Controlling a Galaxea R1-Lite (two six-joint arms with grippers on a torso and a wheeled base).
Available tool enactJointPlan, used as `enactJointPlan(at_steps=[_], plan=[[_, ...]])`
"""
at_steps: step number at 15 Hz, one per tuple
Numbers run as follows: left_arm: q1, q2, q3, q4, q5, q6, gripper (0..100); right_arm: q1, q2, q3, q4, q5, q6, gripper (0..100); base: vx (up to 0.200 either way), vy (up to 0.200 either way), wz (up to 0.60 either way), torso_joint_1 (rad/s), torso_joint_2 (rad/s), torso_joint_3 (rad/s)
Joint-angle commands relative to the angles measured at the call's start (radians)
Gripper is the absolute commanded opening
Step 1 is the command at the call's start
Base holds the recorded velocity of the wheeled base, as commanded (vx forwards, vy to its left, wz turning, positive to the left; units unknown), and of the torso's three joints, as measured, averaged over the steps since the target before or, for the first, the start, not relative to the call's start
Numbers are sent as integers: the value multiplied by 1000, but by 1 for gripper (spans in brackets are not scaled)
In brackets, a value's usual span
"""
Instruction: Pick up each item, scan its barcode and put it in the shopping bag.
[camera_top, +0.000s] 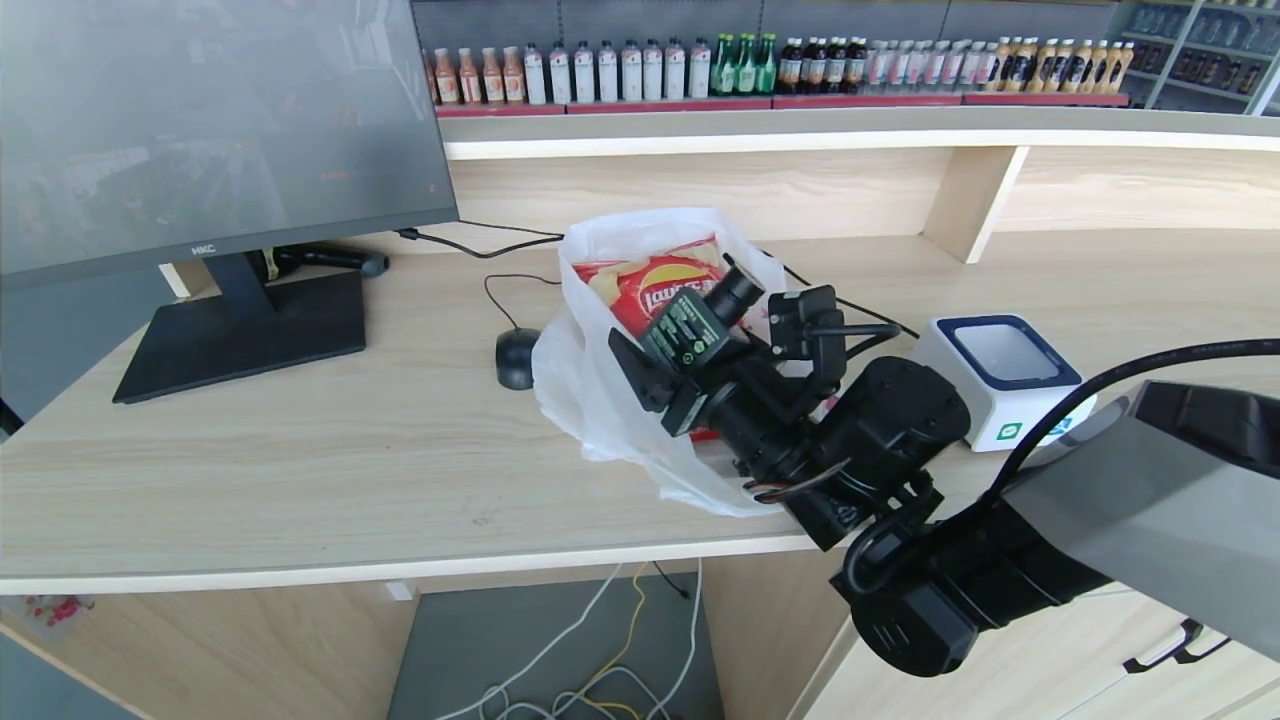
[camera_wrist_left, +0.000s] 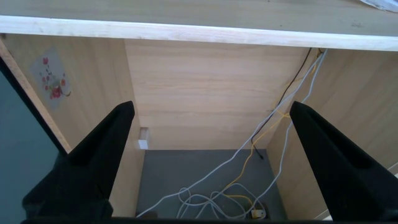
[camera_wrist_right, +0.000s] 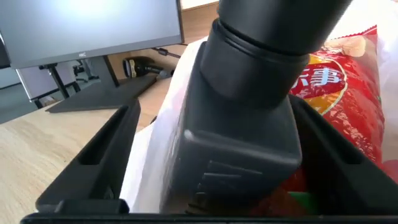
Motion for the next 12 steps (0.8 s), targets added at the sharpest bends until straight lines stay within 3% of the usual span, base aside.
enactJointPlan(at_steps=[1, 12], plan=[[0, 0, 0, 0, 0, 0, 100, 0, 0, 0, -1, 0, 1, 100, 0, 0, 0, 0, 0, 0], [0, 0, 0, 0, 0, 0, 100, -11, -29, -2, -1, -3, 0, 100, 0, 0, 0, 0, 0, 0]])
